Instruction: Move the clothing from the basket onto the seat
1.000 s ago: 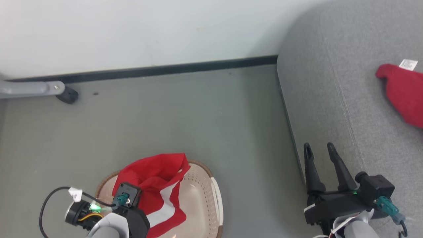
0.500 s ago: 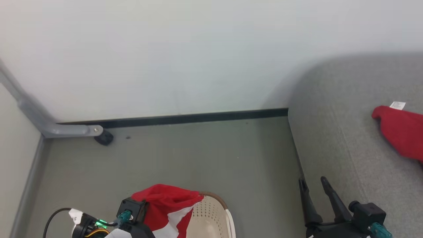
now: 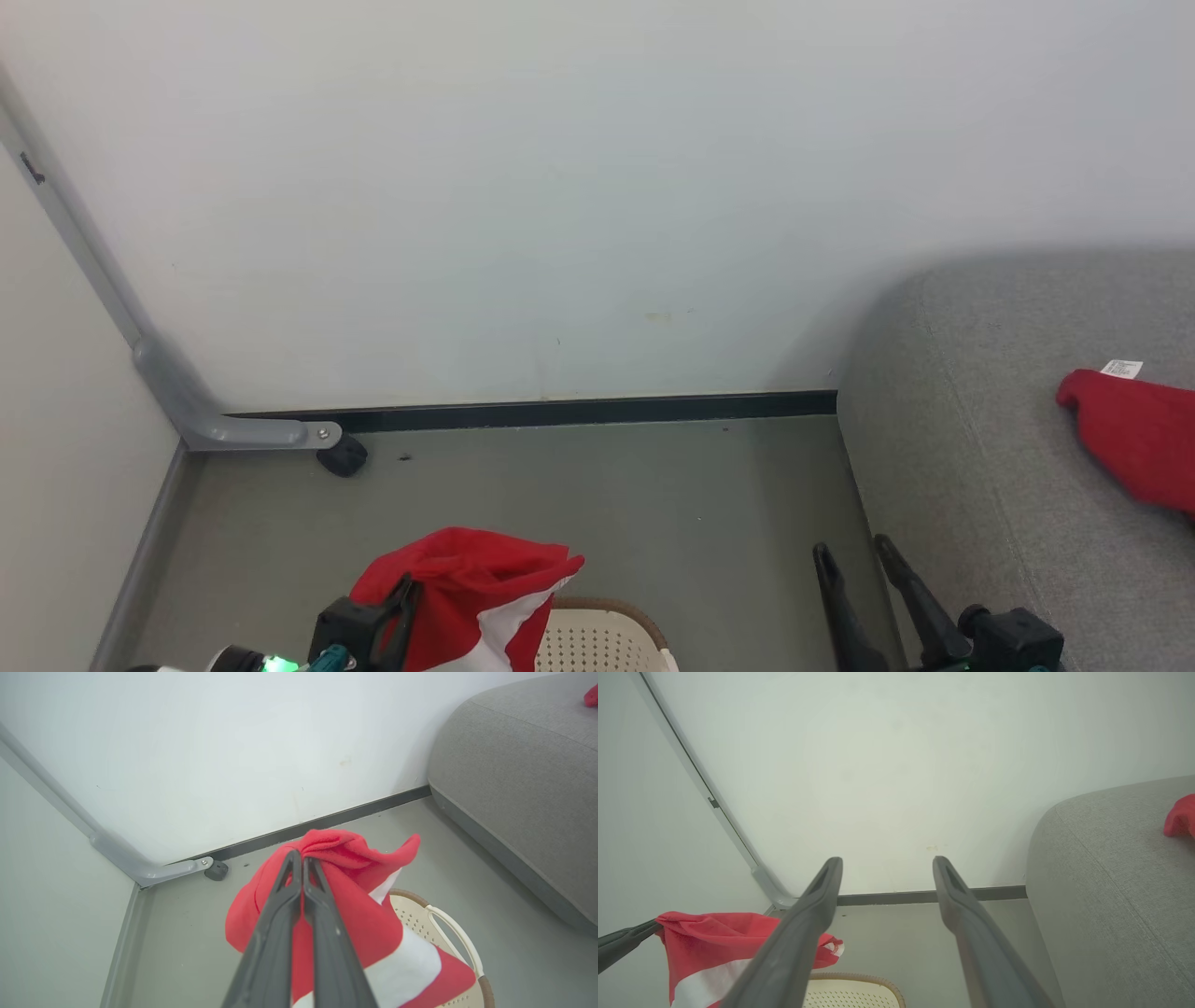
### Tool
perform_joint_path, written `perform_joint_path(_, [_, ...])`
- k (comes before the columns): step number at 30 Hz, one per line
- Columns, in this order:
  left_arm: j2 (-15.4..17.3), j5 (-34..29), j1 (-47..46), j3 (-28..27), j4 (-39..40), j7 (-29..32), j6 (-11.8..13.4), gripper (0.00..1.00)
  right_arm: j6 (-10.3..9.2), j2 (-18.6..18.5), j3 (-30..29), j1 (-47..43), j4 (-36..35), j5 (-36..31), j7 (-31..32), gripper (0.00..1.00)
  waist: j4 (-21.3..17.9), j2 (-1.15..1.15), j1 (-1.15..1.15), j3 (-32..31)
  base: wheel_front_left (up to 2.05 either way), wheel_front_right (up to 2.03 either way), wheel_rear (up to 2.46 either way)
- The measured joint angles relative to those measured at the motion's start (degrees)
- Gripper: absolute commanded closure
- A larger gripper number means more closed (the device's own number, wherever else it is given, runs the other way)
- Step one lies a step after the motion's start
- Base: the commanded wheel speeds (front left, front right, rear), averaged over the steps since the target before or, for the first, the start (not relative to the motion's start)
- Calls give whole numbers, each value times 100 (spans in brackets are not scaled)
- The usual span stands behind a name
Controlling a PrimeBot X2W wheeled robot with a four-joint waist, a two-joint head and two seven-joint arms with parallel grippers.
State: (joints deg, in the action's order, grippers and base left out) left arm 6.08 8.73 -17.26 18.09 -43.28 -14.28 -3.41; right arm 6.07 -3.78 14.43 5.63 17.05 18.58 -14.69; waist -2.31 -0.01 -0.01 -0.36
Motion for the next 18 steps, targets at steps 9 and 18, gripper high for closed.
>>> perform_joint_path(9, [58,218,681,-339,1045,-1,220,100,33,-29,120,-43,-76,-114,0,0,21,1,1,-75,0,0,0])
perform_joint_path(18, [-100,367,1179,-655,2002,-1,396,100,49,-34,118,-52,-172,-119,0,0,26,1,1,-142,0,0,0])
